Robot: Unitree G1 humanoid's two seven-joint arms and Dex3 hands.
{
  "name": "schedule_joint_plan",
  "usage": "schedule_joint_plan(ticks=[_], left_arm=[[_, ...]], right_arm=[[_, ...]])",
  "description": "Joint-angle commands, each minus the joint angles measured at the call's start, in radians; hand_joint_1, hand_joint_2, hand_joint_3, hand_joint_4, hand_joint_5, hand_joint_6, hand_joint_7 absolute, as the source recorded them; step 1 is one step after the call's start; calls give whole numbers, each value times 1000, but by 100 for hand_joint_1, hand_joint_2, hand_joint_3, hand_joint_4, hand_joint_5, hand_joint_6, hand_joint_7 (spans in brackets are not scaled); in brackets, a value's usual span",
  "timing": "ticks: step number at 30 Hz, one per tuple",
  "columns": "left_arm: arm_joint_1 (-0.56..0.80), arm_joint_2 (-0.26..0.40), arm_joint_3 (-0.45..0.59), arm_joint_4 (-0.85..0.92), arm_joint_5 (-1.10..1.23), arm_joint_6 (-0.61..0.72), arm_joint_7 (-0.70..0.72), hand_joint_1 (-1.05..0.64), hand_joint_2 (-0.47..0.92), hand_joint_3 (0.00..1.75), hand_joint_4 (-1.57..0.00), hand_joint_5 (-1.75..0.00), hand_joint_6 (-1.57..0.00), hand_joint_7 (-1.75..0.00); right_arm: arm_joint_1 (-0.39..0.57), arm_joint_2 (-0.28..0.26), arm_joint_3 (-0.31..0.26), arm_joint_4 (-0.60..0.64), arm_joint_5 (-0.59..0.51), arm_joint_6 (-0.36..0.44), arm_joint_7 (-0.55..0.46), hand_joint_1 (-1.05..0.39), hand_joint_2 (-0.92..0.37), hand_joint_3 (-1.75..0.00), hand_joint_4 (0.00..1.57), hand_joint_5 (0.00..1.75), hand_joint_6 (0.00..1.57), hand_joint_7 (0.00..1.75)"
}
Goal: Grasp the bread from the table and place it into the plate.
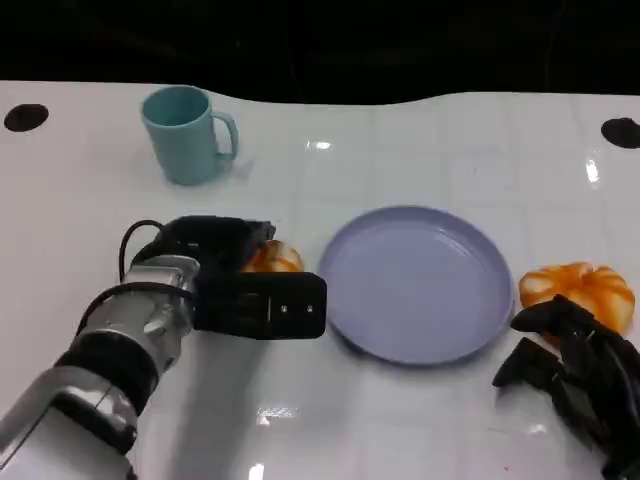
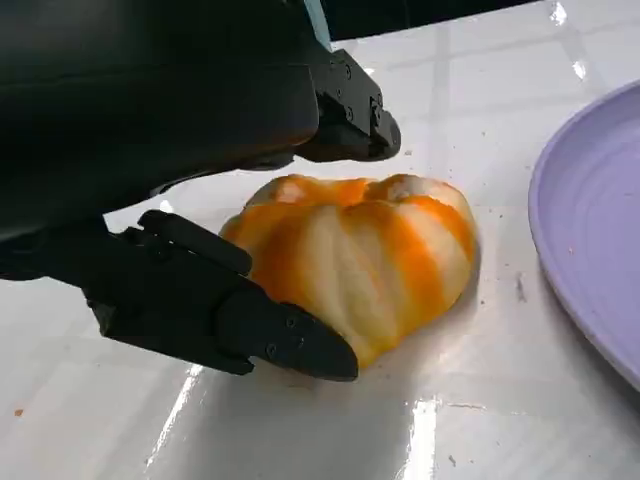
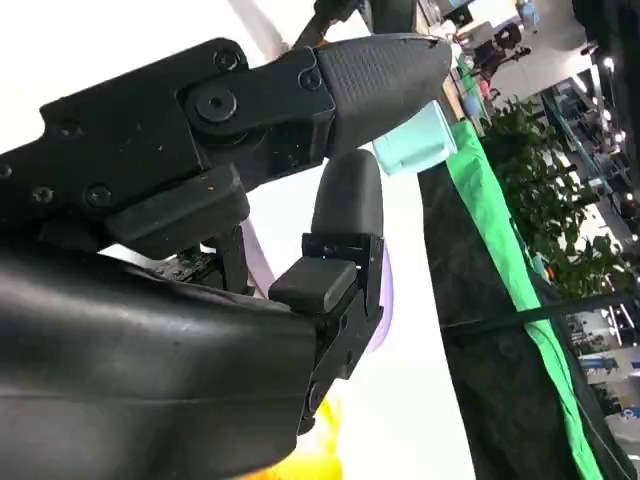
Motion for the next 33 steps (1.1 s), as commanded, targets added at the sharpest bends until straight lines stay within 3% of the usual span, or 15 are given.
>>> schedule_joint_plan(ticks=[1, 14, 15, 16, 18, 21, 22, 23, 24, 27, 31, 33], left_arm=[[-25, -21, -18, 67, -10, -7, 16, -56, 86, 1, -15, -7, -27, -1], [-36, -28, -3, 135, -77, -69, -7, -39, 87, 1, -34, -13, -45, -4], [-28, -25, 1, 135, -82, -83, 32, -37, 88, 2, -44, -19, -53, -8], [-24, -22, 0, 136, -82, -90, 66, -33, 90, 5, -63, -44, -74, -14], [-20, -18, -3, 140, -80, -98, 106, -32, 92, 8, -73, -101, -104, -18], [-13, -16, -5, 147, -77, -110, 164, -31, 92, 9, -75, -117, -111, -19], [-6, -14, -6, 149, -74, -118, 209, -26, 92, 29, -77, -151, -94, -91], [-2, -12, -6, 151, -72, -124, 241, -24, 92, 39, -78, -162, -78, -132], [1, -12, -6, 154, -72, -126, 265, -23, 92, 46, -79, -170, -68, -157], [8, -9, -4, 157, -76, -140, 318, -22, 90, 53, -80, -174, -59, -173], [10, -3, 27, 142, -104, -153, 381, -20, 86, 56, -79, -175, -54, -175], [0, 5, 45, 127, -118, -157, 389, -21, 77, 75, -81, -175, -54, -175]], right_arm=[[19, -12, 1, 1, -5, 6, 1, -53, -92, -23, 66, 156, 62, 118], [28, -8, 2, -20, -4, 19, -14, -53, -92, -22, 66, 156, 63, 119], [26, -11, 0, -16, -3, 18, -8, -53, -92, -22, 66, 156, 63, 119], [24, -12, -1, -12, -1, 17, -2, -54, -92, -22, 66, 156, 63, 119], [22, -14, -3, -8, 2, 17, 4, -54, -92, -22, 66, 157, 64, 120], [18, -14, -8, -6, 9, 27, 8, -54, -92, -22, 66, 157, 64, 120], [17, -14, -10, -6, 12, 32, 8, -54, -92, -20, 66, 157, 65, 119], [15, -14, -12, -6, 14, 36, 9, -54, -92, -19, 67, 156, 65, 119], [14, -15, -14, -6, 16, 41, 11, -54, -92, -19, 67, 156, 65, 118], [12, -13, -18, 0, 17, 34, 9, -54, -92, -18, 67, 155, 66, 117], [17, -16, -15, -14, 10, 51, -3, -55, -92, -17, 66, 155, 66, 116], [13, -18, -16, -1, 6, 30, 3, -54, -92, -19, 67, 155, 66, 117]])
